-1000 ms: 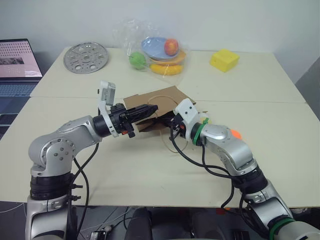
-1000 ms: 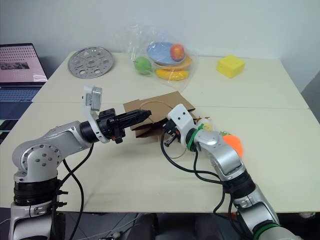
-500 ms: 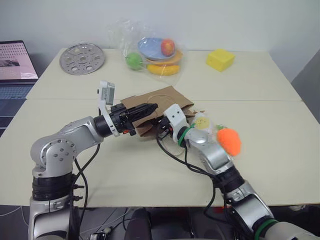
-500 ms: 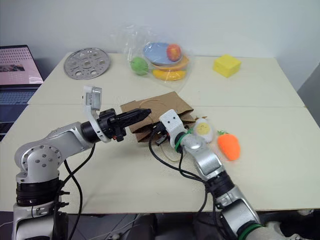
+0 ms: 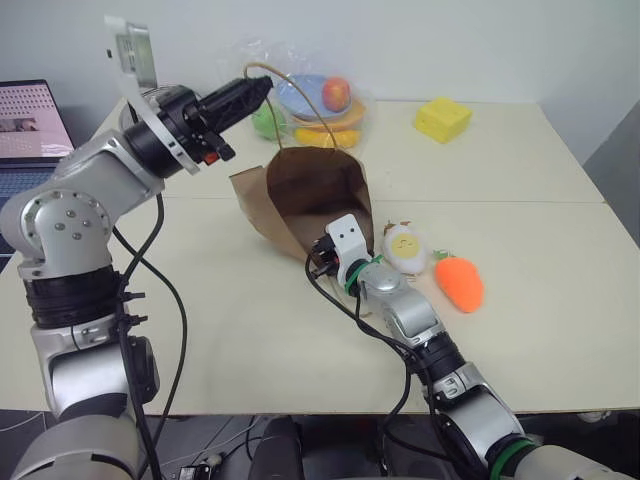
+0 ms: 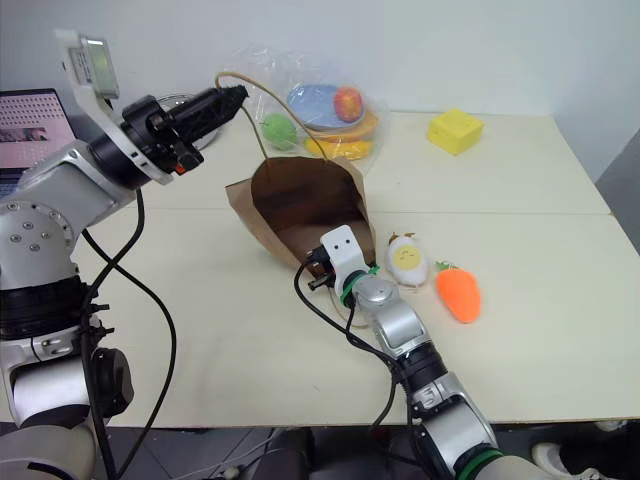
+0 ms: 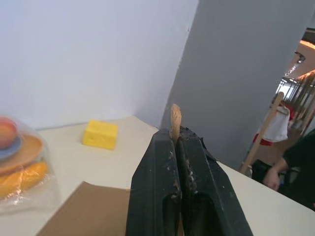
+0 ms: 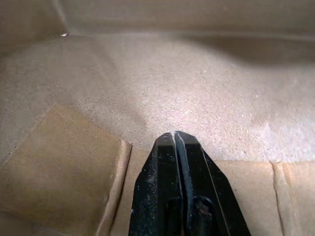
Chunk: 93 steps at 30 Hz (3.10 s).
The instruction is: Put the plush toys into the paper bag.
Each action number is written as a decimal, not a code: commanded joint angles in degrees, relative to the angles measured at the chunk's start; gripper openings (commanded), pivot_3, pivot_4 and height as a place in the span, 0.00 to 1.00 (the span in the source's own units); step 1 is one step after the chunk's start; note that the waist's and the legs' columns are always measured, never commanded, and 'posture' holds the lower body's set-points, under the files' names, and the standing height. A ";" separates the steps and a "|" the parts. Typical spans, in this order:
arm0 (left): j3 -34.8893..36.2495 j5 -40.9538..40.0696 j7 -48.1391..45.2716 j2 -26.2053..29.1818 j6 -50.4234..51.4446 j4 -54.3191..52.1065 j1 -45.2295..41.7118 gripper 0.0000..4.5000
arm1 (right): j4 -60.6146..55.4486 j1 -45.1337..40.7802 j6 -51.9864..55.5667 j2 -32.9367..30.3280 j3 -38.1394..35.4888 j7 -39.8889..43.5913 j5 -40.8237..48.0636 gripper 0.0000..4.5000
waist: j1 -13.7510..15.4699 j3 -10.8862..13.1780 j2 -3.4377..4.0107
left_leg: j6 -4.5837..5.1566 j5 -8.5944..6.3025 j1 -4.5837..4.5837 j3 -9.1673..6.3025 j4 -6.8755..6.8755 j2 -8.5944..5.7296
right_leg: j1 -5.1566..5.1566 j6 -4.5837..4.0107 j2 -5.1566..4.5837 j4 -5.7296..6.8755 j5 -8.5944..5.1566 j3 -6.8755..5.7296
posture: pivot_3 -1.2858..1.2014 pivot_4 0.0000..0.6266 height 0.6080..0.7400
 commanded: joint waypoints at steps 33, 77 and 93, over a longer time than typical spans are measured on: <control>-4.29 3.87 -6.68 -3.21 -2.76 -12.46 13.75 0.00 | -52.18 0.93 25.22 -38.32 -9.87 33.17 20.32 0.69 | 0.18 0.01 0.00 | 0.00 0.00 -0.34 -0.01 -0.02 -0.02 | -0.36 0.00 -0.01 0.10 -0.01 0.00 | 0.52 0.24 1.00; -2.66 -0.47 -11.92 -0.06 0.35 -11.26 11.38 0.00 | -47.65 -2.51 12.08 -56.42 -11.15 50.14 19.51 0.01 | 0.63 0.13 0.01 | 0.00 0.00 -0.46 0.05 0.12 -0.03 | -0.28 0.09 -0.08 -0.21 0.05 0.00 | 0.52 0.24 1.00; -3.19 -1.09 -11.28 -1.77 0.35 -11.68 11.34 0.00 | -20.96 -18.48 4.45 -26.72 9.41 31.66 -1.63 0.07 | 0.94 0.10 -0.04 | -0.03 0.02 -0.54 -0.03 0.12 -0.04 | -0.43 0.08 -0.10 -0.07 0.08 -0.08 | 0.52 0.24 1.00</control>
